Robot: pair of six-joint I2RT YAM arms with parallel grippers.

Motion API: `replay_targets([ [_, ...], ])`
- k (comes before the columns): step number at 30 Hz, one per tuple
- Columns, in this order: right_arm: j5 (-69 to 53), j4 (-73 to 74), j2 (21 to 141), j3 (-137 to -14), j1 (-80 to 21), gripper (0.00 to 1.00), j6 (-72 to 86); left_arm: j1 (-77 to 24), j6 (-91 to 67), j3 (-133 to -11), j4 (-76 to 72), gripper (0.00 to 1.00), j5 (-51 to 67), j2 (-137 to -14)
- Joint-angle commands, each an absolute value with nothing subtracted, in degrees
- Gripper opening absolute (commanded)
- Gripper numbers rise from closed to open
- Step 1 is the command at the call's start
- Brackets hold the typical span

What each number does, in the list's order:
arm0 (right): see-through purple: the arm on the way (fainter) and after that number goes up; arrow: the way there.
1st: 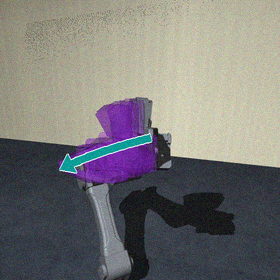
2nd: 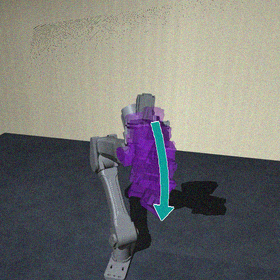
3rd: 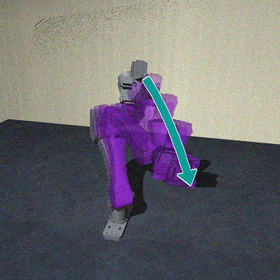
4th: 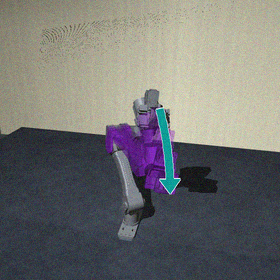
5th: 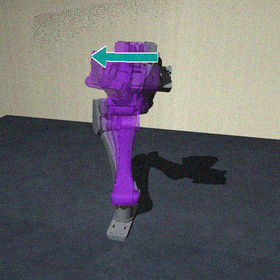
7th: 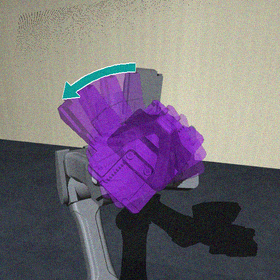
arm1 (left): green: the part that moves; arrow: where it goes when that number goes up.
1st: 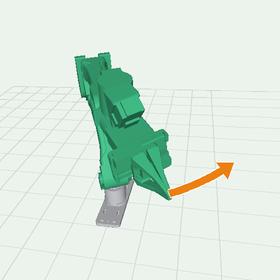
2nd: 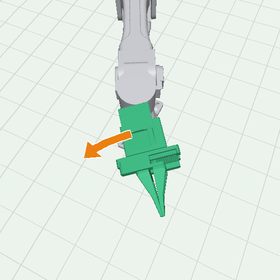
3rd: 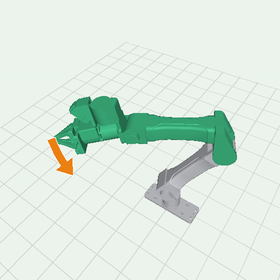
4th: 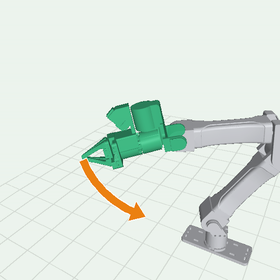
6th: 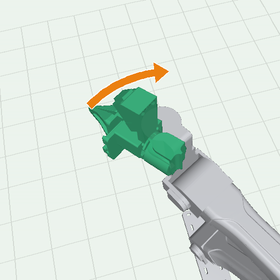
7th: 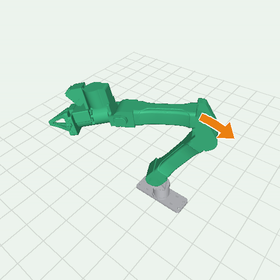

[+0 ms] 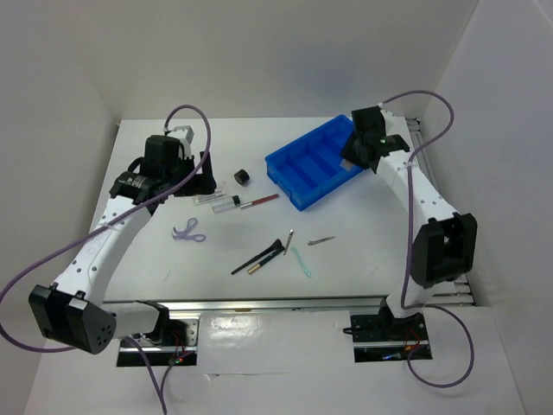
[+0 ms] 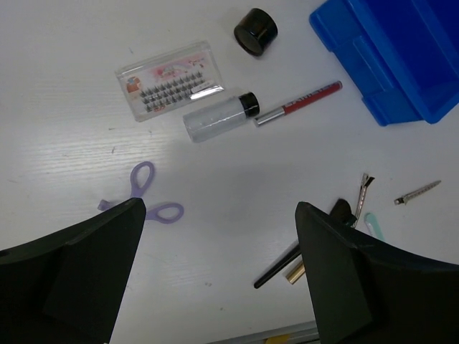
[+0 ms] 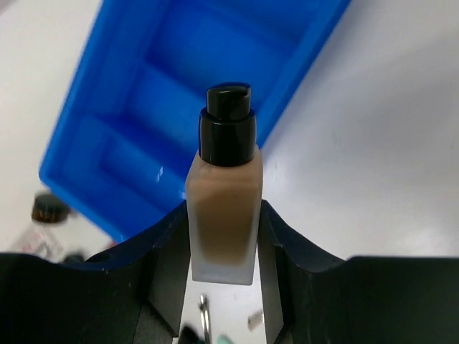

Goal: Organize the makeup

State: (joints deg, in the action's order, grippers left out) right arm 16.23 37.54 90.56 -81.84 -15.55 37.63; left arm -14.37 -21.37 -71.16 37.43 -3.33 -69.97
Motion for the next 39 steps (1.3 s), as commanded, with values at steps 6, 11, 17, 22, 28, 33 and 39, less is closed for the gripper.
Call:
replay_targets([
  [6,22.0,30.4,111.3,-105.5,-9.8,0.36,26.8,-15.7,-19.8,-74.7,37.2,1.0,-2.0,-71.5],
  [11,22.9,26.3,119.5,-112.1,-6.8,0.36,25.4,-15.7,-21.0,-79.4,44.1,1.0,-2.0,-76.1],
  [17,20.9,25.8,128.9,-119.7,-4.1,0.36,24.9,-15.7,-20.3,-80.1,44.6,1.0,3.4,-76.6],
  [22,19.7,26.3,132.2,-121.8,-4.0,0.57,23.7,-15.7,-19.8,-80.6,46.9,1.0,5.2,-77.3],
  [28,17.7,25.2,129.0,-119.8,-4.0,0.86,23.7,-16.3,-20.3,-80.6,46.9,1.0,5.2,-77.9],
  [33,17.1,24.5,123.8,-118.6,-6.2,0.78,21.0,-16.3,-20.3,-80.6,46.9,1.0,5.7,-77.9],
  [39,12.0,25.3,119.4,-117.1,-15.9,0.74,17.4,-16.3,-22.7,-80.6,47.5,0.97,-3.9,-76.8],
])
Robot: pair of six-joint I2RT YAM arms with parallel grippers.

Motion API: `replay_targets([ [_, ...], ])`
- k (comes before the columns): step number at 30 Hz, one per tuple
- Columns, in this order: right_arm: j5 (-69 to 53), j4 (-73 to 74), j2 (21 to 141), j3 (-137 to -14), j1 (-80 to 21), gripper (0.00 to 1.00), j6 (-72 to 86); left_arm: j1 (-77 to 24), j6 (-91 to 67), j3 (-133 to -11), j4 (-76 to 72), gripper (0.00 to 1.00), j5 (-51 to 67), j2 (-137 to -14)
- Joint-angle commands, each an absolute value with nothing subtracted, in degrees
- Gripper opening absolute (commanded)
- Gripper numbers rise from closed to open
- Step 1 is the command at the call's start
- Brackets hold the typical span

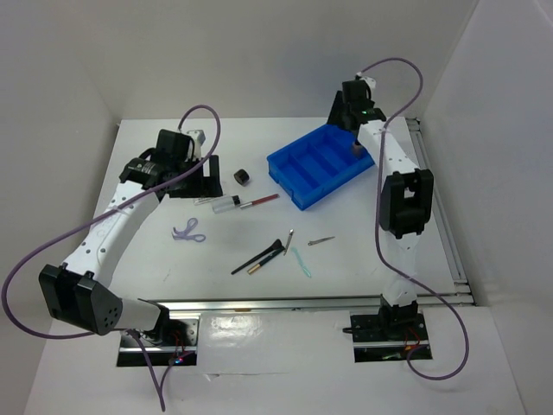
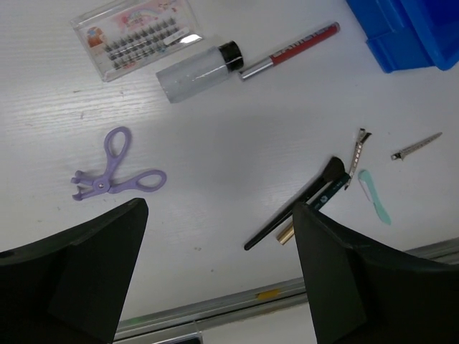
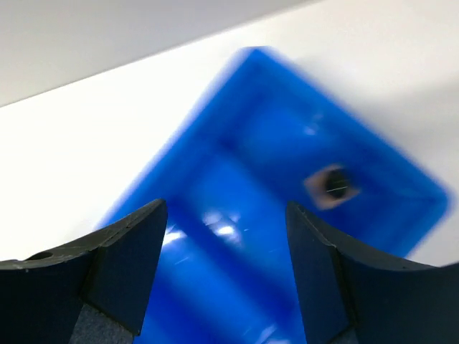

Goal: Organize the makeup

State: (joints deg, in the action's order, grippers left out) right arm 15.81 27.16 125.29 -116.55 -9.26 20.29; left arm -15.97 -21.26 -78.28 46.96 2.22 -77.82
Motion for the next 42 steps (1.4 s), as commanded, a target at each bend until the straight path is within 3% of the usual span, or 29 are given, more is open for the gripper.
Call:
replay_targets([
  [1,10.9,26.1,119.4,-117.1,-17.2,0.74,17.4,-16.3,-23.5,-80.6,48.2,0.95,-5.5,-76.3],
  [3,6.4,27.4,118.8,-117.1,-20.1,0.74,16.8,-16.3,-25.6,-81.1,49.6,0.86,-8.5,-75.8],
  [8,0.9,31.5,124.0,-122.9,-28.6,0.81,16.8,-15.7,-29.7,-79.9,50.1,0.76,-11.6,-72.3],
  [15,-3.4,34.7,135.8,-133.9,-36.8,0.91,12.2,-15.2,-30.2,-78.8,49.0,0.77,-13.4,-68.0],
  [19,0.9,34.0,139.9,-136.2,-39.7,0.95,6.1,-14.7,-30.2,-78.2,49.0,0.8,-13.9,-67.4],
  [29,3.3,29.2,145.3,-134.5,-39.1,0.96,2.5,-14.2,-30.2,-76.5,49.7,0.81,-13.9,-67.4],
  [33,2.6,28.6,147.3,-134.5,-39.1,0.92,2.5,-14.2,-30.2,-76.5,49.7,0.81,-13.9,-67.4],
  [42,2.1,26.0,148.4,-135.5,-39.1,0.68,4.2,-14.2,-29.7,-75.9,49.7,0.82,-14.4,-67.4],
])
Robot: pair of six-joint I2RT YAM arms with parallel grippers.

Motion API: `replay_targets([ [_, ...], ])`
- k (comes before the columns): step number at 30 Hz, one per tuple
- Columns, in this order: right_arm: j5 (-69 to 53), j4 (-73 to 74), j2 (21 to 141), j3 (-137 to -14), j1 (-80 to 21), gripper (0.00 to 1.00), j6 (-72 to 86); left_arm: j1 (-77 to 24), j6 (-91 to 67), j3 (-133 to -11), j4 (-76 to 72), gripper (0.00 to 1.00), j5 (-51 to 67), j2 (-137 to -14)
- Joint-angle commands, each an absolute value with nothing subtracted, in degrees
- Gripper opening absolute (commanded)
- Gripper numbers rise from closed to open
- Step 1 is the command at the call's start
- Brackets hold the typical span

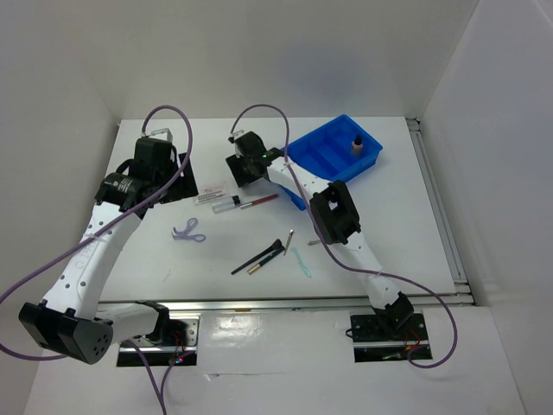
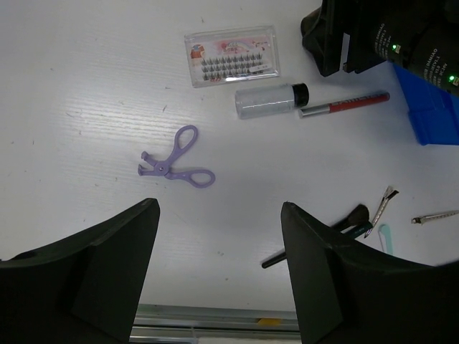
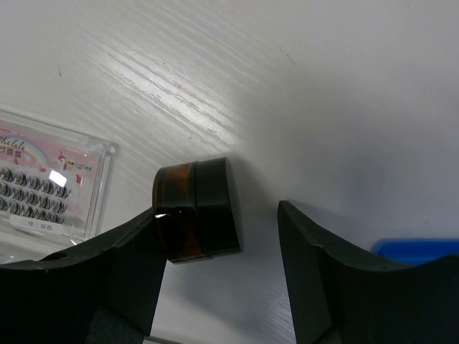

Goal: Organize the makeup

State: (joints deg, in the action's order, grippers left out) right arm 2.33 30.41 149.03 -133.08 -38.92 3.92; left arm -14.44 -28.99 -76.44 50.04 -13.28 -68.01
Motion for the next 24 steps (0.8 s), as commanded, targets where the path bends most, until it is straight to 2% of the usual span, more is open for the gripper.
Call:
replay_targets([
  [1,2.1,25.3,148.4,-135.5,-39.1,0.66,4.2,-14.2,-29.7,-75.9,49.7,0.82,-14.4,-67.4],
  [8,0.2,24.8,149.5,-138.6,-39.1,0.62,5.4,-14.2,-29.7,-75.9,49.7,0.82,-14.4,-67.4],
  [9,0.2,24.8,150.0,-139.5,-39.1,0.59,5.4,-14.2,-29.7,-75.9,49.7,0.82,-14.4,-67.4],
  [10,0.2,25.6,150.0,-139.5,-39.1,0.47,6.1,-14.2,-29.7,-75.4,49.7,0.82,-13.8,-67.4],
  [11,0.2,25.6,150.0,-140.0,-39.1,0.39,6.6,-14.2,-29.7,-75.4,49.7,0.82,-13.8,-67.4],
  [14,-0.4,25.6,147.4,-138.6,-39.1,0.29,6.6,-14.2,-29.7,-75.4,49.7,0.82,-13.8,-67.4],
  [20,-0.4,25.0,139.7,-138.6,-39.6,0.29,6.6,-14.2,-29.7,-76.5,49.7,0.82,-13.8,-67.4],
  [24,4.8,24.3,132.9,-136.2,-38.9,0.29,6.6,-14.2,-29.2,-76.5,49.7,0.83,-14.3,-66.9],
])
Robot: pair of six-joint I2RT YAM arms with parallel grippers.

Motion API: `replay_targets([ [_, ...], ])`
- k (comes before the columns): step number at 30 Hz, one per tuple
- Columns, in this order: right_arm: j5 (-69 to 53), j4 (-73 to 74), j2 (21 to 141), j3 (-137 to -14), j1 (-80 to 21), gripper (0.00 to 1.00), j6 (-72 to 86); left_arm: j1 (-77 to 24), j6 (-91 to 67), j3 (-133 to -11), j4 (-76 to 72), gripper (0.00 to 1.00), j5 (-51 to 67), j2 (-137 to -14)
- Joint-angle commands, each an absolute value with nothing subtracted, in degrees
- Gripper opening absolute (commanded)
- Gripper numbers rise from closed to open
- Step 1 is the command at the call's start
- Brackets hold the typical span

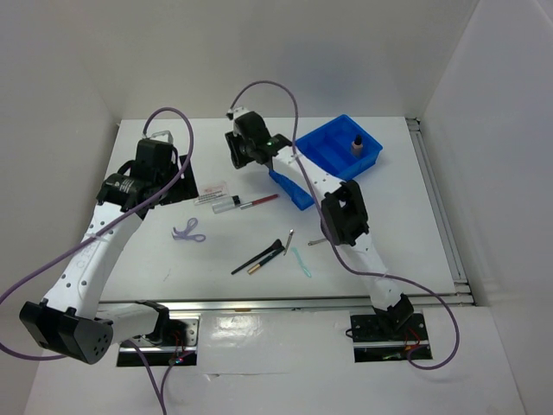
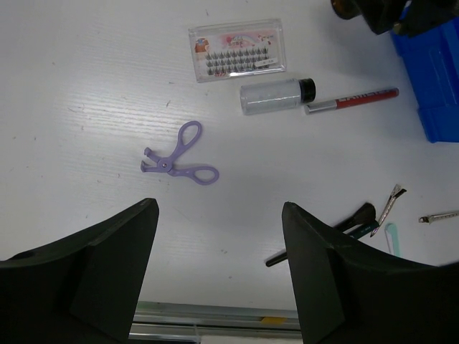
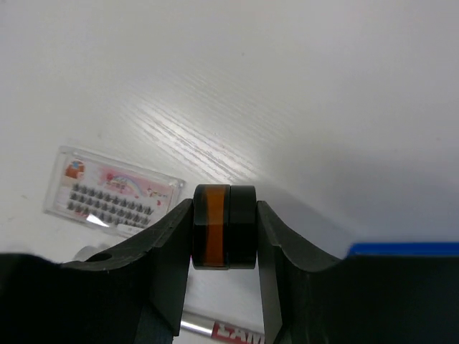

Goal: Organize the makeup

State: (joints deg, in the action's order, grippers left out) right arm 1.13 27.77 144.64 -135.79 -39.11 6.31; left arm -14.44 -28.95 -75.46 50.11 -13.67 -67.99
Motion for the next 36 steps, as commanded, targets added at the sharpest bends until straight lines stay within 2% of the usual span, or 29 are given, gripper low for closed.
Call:
replay_targets([
  [1,4.8,24.3,131.8,-135.6,-37.4,0.29,7.1,-14.2,-29.2,-76.5,49.7,0.83,-14.3,-66.9],
  [5,6.0,30.5,126.5,-134.7,-30.4,0.28,12.2,-14.2,-29.2,-77.0,49.7,0.83,-14.3,-66.9],
  [8,8.5,30.5,122.3,-128.8,-24.8,0.28,14.3,-14.2,-29.2,-77.0,49.1,0.83,-14.3,-66.9],
  [13,10.5,33.0,121.0,-126.5,-15.9,0.28,17.3,-14.2,-28.7,-77.5,48.5,0.83,-13.3,-68.0],
  [16,11.0,32.5,121.8,-125.4,-11.5,0.28,18.2,-14.2,-28.7,-78.0,48.5,0.9,-13.3,-68.6],
  [17,11.0,32.5,122.3,-125.4,-9.9,0.28,18.2,-14.2,-28.7,-78.0,48.5,0.96,-13.3,-68.6],
  [19,10.5,32.0,124.8,-126.9,-8.5,0.28,18.2,-14.2,-28.7,-78.0,48.5,1.0,-13.3,-68.6],
  [24,8.1,33.1,131.0,-132.9,-6.0,0.28,18.2,-14.2,-28.7,-78.0,49.0,1.0,-13.3,-69.1],
  [36,8.6,30.3,139.7,-137.3,-4.4,0.28,17.6,-14.2,-29.2,-78.7,49.7,0.99,-12.7,-70.8],
])
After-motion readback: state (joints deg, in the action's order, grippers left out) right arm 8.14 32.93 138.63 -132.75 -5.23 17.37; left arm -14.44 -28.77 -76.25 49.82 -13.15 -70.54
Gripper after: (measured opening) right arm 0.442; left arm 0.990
